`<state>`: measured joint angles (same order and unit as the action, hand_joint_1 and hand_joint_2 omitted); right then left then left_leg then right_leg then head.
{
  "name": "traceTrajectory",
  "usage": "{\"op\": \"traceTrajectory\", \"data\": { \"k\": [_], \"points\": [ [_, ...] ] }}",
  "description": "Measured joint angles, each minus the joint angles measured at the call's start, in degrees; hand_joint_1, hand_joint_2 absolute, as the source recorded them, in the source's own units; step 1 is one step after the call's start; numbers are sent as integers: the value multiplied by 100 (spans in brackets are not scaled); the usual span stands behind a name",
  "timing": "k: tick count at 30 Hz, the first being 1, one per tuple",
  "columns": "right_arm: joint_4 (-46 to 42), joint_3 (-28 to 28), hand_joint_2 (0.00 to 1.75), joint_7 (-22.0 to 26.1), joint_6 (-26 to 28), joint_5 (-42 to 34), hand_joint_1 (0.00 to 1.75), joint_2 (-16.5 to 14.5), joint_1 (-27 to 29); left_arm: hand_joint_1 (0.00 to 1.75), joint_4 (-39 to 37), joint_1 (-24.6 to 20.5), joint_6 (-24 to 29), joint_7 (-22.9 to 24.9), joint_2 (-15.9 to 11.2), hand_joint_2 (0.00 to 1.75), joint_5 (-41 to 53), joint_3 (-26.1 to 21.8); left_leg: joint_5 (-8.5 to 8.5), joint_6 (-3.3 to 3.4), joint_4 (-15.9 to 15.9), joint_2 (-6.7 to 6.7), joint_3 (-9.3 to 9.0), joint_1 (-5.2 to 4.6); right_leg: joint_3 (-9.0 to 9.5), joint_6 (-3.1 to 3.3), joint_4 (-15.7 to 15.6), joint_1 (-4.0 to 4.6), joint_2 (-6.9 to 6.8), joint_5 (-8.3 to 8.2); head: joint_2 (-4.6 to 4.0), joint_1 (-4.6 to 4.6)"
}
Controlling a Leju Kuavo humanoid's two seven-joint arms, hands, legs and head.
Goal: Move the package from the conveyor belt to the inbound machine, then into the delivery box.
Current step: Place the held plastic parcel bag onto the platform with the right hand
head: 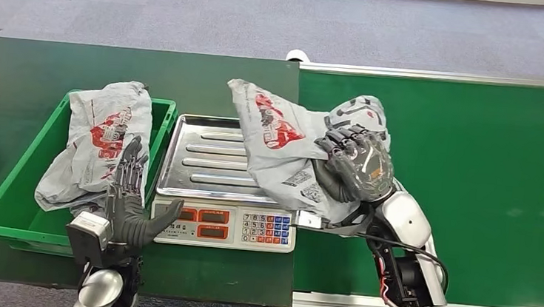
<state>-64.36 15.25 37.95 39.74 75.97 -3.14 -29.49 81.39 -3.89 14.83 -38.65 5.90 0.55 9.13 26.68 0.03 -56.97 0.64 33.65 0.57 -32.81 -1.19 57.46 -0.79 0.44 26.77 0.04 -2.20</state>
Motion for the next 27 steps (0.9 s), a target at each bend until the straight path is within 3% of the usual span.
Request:
{"op": "traceTrajectory", "data": {
  "k": [6, 14, 18, 22, 27],
  "points": [
    [227, 836, 0, -290, 0, 400, 175, -97, -104, 0, -26, -88, -44, -42, 13, 175, -1, -3, 0, 0, 1, -1, 2, 0, -2, 0, 1, 0, 0, 1, 0, 1],
    [390, 1184, 0, -338, 1, 417, 175, -143, -144, 0, -52, -111, -45, -43, 15, 175, -1, -9, 0, 0, 0, 0, 3, -1, -2, 0, 1, -1, 0, 1, 0, 1],
    [433, 1220, 175, -347, -1, 424, 175, -151, -158, 0, -53, -111, -45, -44, 15, 175, -1, -10, 0, 0, 0, 0, 3, 0, -2, 0, 1, 0, 0, 1, 0, 0],
    [481, 1298, 175, -586, 1, 720, 175, -168, -183, 0, -56, -106, -69, -74, 10, 175, 0, -13, 0, 0, 1, 0, 3, 0, -2, 0, 1, 0, 0, 1, -1, 1],
    [988, 1782, 175, -1439, -31, 1034, 175, -201, -487, 0, -34, -96, -70, -64, 4, 175, 40, -19, 0, 0, 1, -2, 4, 0, -1, 0, 1, 0, 1, 0, 0, 1]
  ]
}}
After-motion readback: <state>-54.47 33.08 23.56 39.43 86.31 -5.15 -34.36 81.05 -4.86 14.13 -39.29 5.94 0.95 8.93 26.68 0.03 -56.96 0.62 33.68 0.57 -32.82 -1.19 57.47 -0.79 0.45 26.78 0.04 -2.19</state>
